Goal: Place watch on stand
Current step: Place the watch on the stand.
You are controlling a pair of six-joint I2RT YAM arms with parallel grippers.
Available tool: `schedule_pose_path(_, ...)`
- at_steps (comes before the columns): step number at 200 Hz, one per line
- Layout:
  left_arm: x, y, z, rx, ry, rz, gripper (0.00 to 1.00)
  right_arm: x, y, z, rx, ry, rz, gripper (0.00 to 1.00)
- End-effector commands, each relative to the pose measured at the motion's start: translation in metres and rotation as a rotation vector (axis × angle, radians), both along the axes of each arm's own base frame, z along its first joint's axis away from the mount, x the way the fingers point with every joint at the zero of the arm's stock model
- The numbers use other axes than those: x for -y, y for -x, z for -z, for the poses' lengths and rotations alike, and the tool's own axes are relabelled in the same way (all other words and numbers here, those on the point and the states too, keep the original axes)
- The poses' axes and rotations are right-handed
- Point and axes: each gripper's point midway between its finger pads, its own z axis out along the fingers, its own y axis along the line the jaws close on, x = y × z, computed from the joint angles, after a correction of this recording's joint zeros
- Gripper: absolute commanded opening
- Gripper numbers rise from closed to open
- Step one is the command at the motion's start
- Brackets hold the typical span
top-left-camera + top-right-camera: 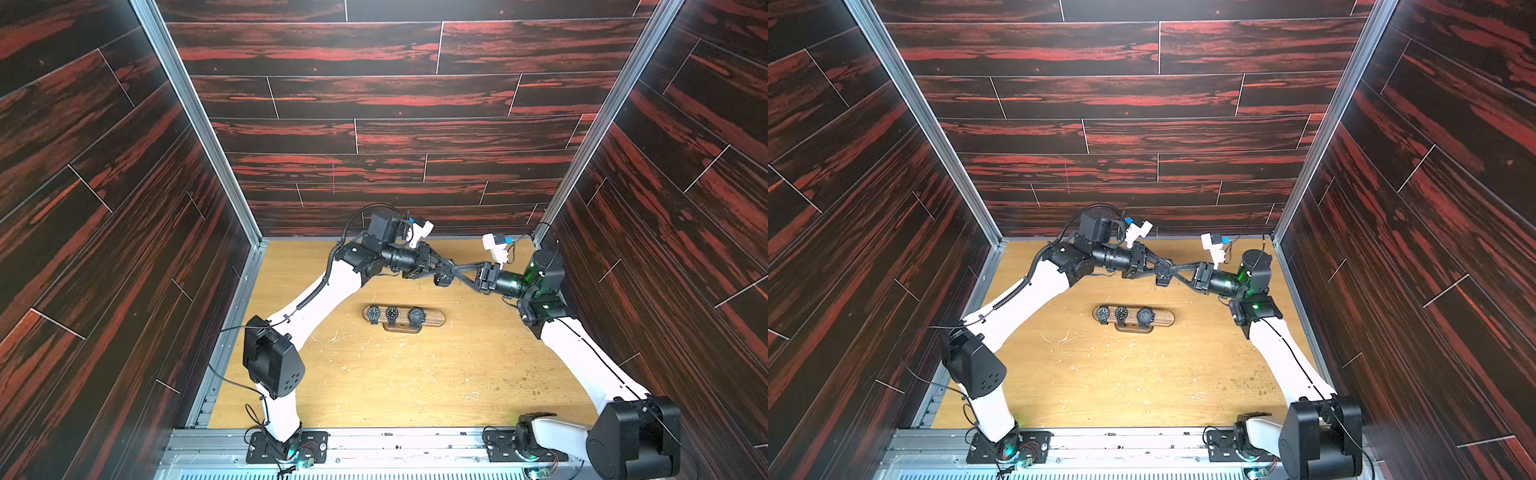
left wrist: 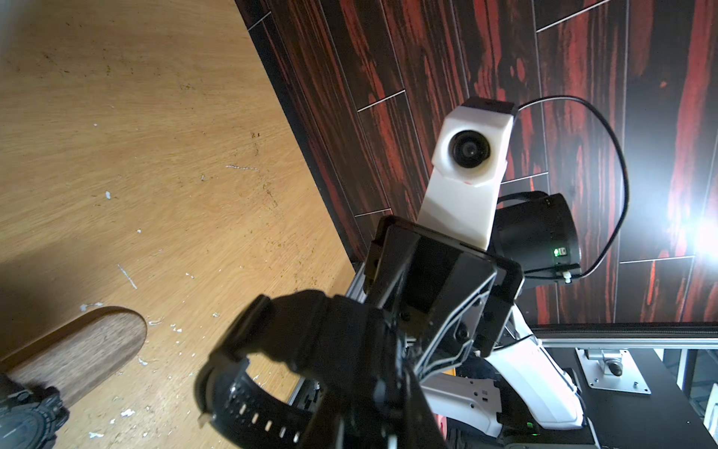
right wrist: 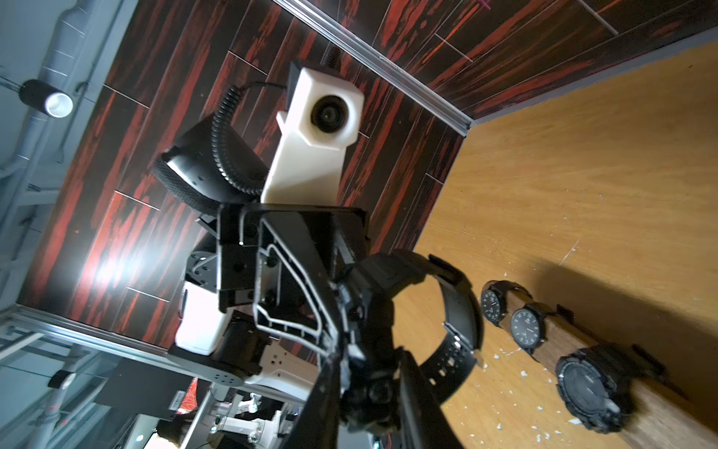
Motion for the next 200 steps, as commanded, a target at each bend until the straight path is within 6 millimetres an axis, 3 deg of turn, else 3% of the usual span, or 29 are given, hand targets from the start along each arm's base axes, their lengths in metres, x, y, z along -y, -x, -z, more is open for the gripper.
schedule_pose_path(1,0.002,0.002,-0.011,0.016,0.043,0.017,0.14,-0.002,0.002,-0.004,0.013,-0.030,-0.028,0.17)
schedule_pose_path(31,0.000,0.000,-0.012,0.020,0.044,0.005,0.38,-0.002,0.004,-0.002,0.001,-0.056,-0.038,0.00)
schedule_pose_path(55,0.000,0.001,-0.015,0.025,0.047,-0.005,0.61,-0.001,0.006,0.004,-0.013,-0.067,-0.038,0.00)
schedule_pose_path(67,-0.003,0.000,-0.016,0.029,0.044,-0.018,0.67,-0.001,0.006,0.007,-0.023,-0.073,-0.034,0.00)
schedule_pose_path(99,-0.014,-0.005,-0.017,0.034,0.030,-0.070,0.74,0.005,0.005,0.018,-0.045,-0.076,-0.014,0.00)
schedule_pose_path(124,-0.032,-0.023,0.009,-0.014,-0.031,-0.158,0.75,0.015,0.003,0.028,-0.071,-0.083,0.018,0.00)
schedule_pose_path(127,-0.038,-0.022,0.002,-0.003,-0.025,-0.174,0.75,0.016,0.003,0.030,-0.074,-0.083,0.020,0.00)
schedule_pose_path(140,-0.054,-0.031,0.010,-0.018,-0.046,-0.234,0.74,0.023,0.000,0.039,-0.091,-0.082,0.040,0.00)
schedule_pose_path(200,-0.128,-0.055,0.038,-0.064,-0.118,-0.449,0.74,0.045,0.000,0.112,-0.245,-0.006,0.121,0.00)
